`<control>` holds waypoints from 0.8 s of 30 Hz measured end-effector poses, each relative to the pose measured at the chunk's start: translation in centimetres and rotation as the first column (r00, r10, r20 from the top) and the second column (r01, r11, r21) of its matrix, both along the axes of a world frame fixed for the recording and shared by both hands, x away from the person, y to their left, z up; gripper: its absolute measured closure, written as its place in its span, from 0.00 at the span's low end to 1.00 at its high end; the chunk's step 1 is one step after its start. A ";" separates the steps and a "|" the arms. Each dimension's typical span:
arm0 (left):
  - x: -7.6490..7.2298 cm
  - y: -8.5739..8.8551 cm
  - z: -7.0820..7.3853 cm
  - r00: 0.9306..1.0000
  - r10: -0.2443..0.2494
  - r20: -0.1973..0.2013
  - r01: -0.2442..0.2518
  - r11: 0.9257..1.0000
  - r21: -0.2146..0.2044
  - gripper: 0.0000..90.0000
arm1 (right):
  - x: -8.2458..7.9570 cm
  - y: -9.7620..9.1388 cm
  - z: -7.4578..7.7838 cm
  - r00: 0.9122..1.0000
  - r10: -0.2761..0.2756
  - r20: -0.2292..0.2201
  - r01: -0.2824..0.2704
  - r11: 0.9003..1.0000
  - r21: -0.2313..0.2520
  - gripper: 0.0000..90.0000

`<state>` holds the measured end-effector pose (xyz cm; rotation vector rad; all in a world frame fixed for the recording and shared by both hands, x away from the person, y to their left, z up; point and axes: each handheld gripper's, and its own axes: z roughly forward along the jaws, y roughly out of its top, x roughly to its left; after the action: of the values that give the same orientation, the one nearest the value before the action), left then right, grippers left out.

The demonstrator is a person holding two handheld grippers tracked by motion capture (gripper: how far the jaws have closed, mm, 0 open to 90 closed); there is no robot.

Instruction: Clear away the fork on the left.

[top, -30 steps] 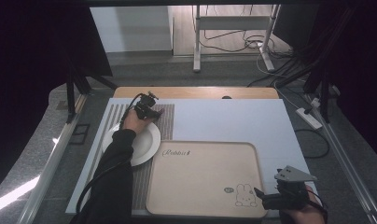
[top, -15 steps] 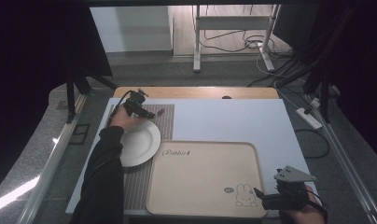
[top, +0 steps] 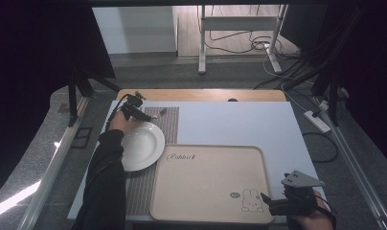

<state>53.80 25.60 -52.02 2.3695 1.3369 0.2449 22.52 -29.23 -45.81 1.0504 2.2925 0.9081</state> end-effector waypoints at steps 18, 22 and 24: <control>-0.8 2.3 1.1 0.999 -0.032 0.032 0.032 0.999 0.013 0.87 | 0.0 0.0 0.0 1.000 0.000 0.000 0.000 1.000 -0.003 0.00; -1.1 3.4 2.1 0.999 -0.010 0.051 0.008 1.000 0.028 0.87 | 0.0 0.0 0.0 1.000 0.000 0.000 0.000 1.000 -0.003 0.00; -1.3 4.1 2.6 0.998 0.003 0.058 -0.005 1.000 0.027 0.87 | 0.0 0.1 0.0 1.000 0.000 0.000 0.000 1.000 -0.004 0.00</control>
<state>52.54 29.66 -49.45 2.3635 1.3199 0.3319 22.53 -29.17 -45.83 1.0485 2.2931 0.9038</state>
